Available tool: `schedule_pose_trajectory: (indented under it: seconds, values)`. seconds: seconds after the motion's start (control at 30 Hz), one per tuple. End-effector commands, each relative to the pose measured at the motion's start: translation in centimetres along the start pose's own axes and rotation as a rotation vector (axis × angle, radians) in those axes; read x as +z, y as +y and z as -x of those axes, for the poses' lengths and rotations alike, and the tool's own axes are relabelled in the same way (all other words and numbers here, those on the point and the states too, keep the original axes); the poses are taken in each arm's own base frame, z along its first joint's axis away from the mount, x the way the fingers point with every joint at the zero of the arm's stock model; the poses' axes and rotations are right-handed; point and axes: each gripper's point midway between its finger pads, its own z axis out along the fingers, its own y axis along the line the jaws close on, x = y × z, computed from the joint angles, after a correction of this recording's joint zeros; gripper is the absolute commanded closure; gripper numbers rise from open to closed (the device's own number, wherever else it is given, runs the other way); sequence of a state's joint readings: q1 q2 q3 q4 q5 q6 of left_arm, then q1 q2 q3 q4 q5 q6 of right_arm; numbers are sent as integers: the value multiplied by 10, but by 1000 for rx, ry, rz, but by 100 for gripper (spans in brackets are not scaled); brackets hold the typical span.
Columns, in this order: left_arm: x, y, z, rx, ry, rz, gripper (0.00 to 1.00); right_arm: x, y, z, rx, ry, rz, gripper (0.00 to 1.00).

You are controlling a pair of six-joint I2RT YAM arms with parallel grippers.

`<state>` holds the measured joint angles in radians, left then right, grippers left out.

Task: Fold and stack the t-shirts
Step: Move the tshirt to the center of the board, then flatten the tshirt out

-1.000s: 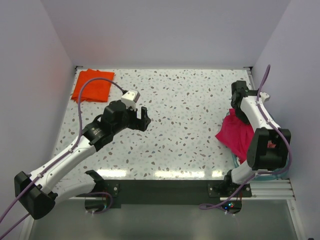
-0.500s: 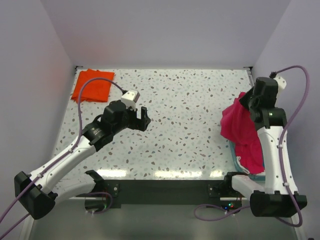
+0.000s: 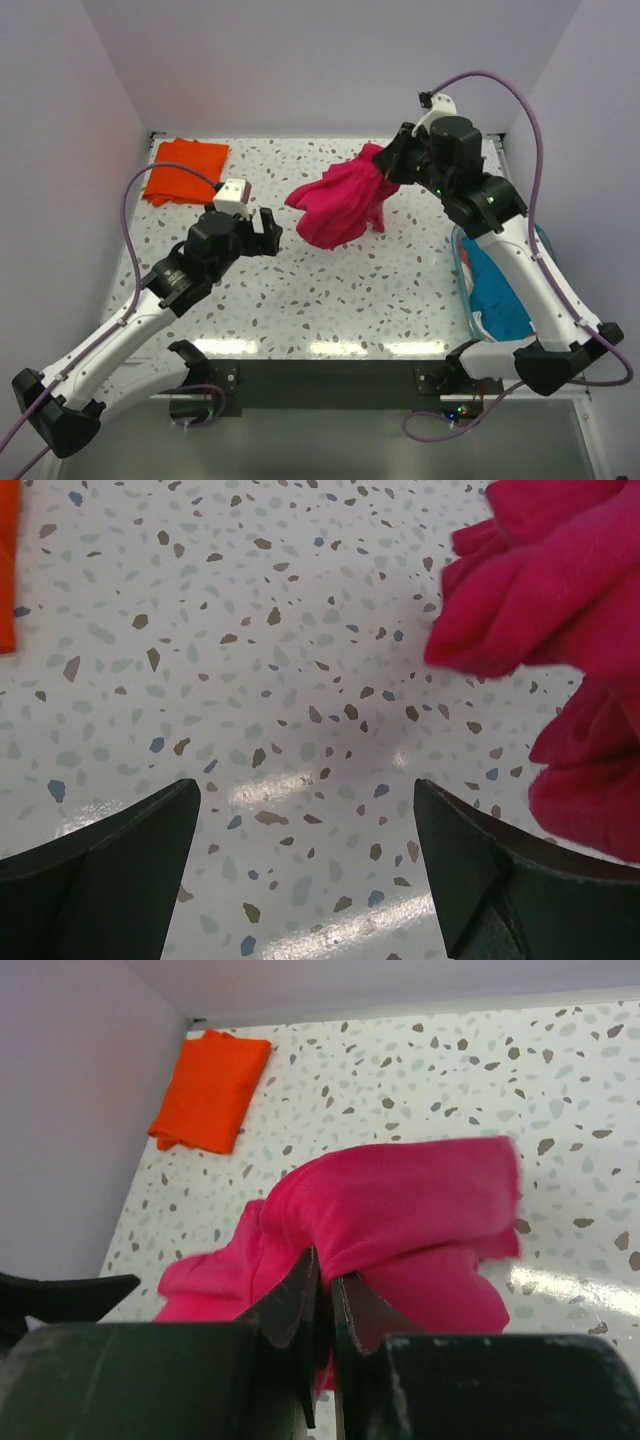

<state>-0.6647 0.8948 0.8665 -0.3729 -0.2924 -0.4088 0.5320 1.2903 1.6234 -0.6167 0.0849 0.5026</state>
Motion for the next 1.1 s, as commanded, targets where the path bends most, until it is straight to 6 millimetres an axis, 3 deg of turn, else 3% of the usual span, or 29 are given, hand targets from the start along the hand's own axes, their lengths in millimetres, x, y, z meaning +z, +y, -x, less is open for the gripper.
schedule_pose_trajectory:
  seconds: [0.0, 0.03, 0.07, 0.13, 0.17, 0.27, 0.33, 0.37, 0.43, 0.47, 0.5, 0.53, 0.57, 0.6, 0.67, 0.7, 0.77, 0.8, 0.83, 0.93, 1.07]
  values:
    - [2, 8, 4, -37, -35, 60, 7, 42, 0, -11, -56, 54, 5, 91]
    - [2, 8, 2, -42, -26, 64, 7, 52, -3, -21, -67, 87, -9, 67]
    - [5, 7, -2, -58, -13, 63, 7, 65, -15, -34, -80, 125, -51, 56]
    - [7, 5, -9, -87, 1, 55, 7, 74, -30, -46, -89, 144, -112, 34]
    - [11, 7, -22, -99, 24, 55, 7, 77, -46, -57, -97, 157, -173, 24]
    - [20, 4, -45, -156, 58, 35, 10, 75, -61, -83, -96, 194, -200, 24]
    - [28, -1, -56, -195, 75, 22, 12, 74, -59, -101, -81, 218, -168, 25]
    - [32, 1, -68, -199, 95, 25, 13, 69, -65, -124, -81, 260, -171, 25]
    - [39, -2, -76, -218, 106, 17, 16, 65, -57, -151, -82, 290, -152, 29]
    - [42, 0, -82, -220, 117, 25, 17, 59, -63, -176, -87, 326, -168, 32]
    - [46, 1, -87, -226, 128, 40, 18, 58, -50, -191, -71, 329, -136, 36]
    - [49, 1, -87, -232, 122, 44, 21, 56, -51, -215, -74, 366, -130, 43]
    - [52, 3, -90, -238, 123, 57, 22, 57, -43, -222, -70, 365, -111, 45]
    - [56, 5, -93, -246, 129, 76, 25, 59, -28, -242, -86, 391, -88, 46]
    - [60, 14, -97, -263, 134, 120, 28, 66, -9, -255, -128, 404, -71, 47]
    - [59, 22, -95, -283, 122, 154, 28, 70, 3, -276, -168, 436, -63, 47]
    - [54, 49, -87, -339, 88, 213, 28, 84, 23, -283, -186, 431, -41, 47]
    - [52, 54, -84, -372, 90, 201, 27, 93, 25, -306, -217, 473, -47, 47]
    - [50, 79, -76, -419, 56, 247, 24, 102, 38, -302, -215, 455, -33, 47]
    - [36, 95, -46, -454, -20, 257, 21, 126, 59, -322, -258, 463, -22, 46]
    - [25, 101, -21, -451, -74, 287, 18, 149, 62, -349, -327, 495, -74, 44]
